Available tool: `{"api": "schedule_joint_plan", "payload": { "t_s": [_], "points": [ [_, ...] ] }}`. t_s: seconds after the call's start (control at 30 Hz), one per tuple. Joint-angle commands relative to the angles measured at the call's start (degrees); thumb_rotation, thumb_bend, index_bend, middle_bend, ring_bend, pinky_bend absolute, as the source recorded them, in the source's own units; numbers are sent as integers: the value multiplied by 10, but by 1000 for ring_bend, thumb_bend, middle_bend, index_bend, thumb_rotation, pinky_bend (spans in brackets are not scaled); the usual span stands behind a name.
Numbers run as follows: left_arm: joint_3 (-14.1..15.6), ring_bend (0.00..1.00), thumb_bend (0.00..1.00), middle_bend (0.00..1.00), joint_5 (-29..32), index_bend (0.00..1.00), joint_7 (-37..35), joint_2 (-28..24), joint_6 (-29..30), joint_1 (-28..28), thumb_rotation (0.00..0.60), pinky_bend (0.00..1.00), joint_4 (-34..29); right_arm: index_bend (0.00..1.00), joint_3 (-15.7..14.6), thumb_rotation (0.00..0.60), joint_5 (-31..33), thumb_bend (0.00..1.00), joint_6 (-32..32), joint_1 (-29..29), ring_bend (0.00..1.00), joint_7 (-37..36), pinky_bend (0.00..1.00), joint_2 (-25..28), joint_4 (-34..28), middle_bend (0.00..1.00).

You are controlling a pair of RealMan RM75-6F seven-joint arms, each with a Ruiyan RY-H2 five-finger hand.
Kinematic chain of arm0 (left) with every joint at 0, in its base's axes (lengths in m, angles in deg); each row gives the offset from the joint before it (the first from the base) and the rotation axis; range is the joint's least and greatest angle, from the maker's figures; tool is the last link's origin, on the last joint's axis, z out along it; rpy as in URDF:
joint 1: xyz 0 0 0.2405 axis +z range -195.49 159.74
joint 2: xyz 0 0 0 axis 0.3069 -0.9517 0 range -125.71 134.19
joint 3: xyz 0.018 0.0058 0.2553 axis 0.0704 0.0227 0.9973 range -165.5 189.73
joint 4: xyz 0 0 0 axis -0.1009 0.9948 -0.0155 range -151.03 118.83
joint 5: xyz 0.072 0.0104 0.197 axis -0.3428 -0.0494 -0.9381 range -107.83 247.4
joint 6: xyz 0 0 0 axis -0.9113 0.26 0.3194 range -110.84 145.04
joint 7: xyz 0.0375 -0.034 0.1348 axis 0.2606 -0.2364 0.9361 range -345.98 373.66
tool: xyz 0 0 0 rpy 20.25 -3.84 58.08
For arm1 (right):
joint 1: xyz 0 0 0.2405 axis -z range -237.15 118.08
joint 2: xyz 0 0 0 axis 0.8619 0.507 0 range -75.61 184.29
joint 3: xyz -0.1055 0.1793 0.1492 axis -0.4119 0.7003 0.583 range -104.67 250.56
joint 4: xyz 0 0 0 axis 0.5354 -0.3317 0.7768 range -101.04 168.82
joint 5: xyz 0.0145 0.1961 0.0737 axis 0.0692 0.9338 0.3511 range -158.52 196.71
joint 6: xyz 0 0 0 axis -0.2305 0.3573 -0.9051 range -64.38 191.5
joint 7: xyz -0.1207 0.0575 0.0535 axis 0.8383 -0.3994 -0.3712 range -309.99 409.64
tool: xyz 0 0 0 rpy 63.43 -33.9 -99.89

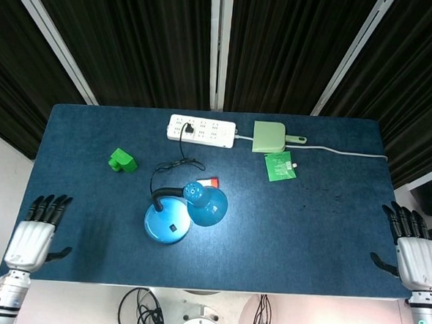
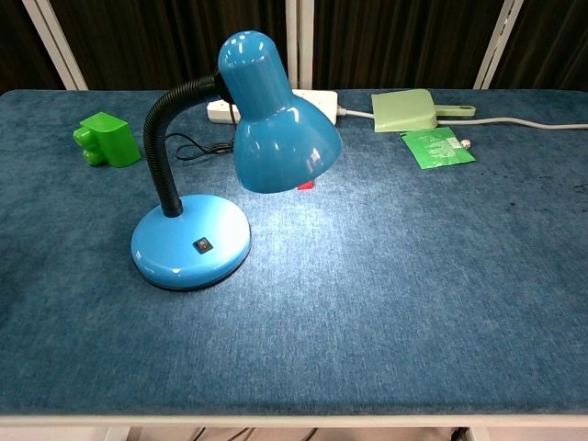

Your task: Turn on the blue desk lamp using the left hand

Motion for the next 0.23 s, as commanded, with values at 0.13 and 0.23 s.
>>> {"api": "schedule_joint_plan", "payload": {
  "t_s": [0.13,0.23],
  "points": [
    [-21,0,20,0,16,36,-11,-28,3,7,600,0,-4,0,-5,600,-4,92,0,4,0,-13,0,2,-1,0],
    [-27,0,20,0,12,36,-16,-31,6,9,600,0,-1,0,-6,600,-5,92,0,4,0,-16,0,5,1,0]
  ]
}}
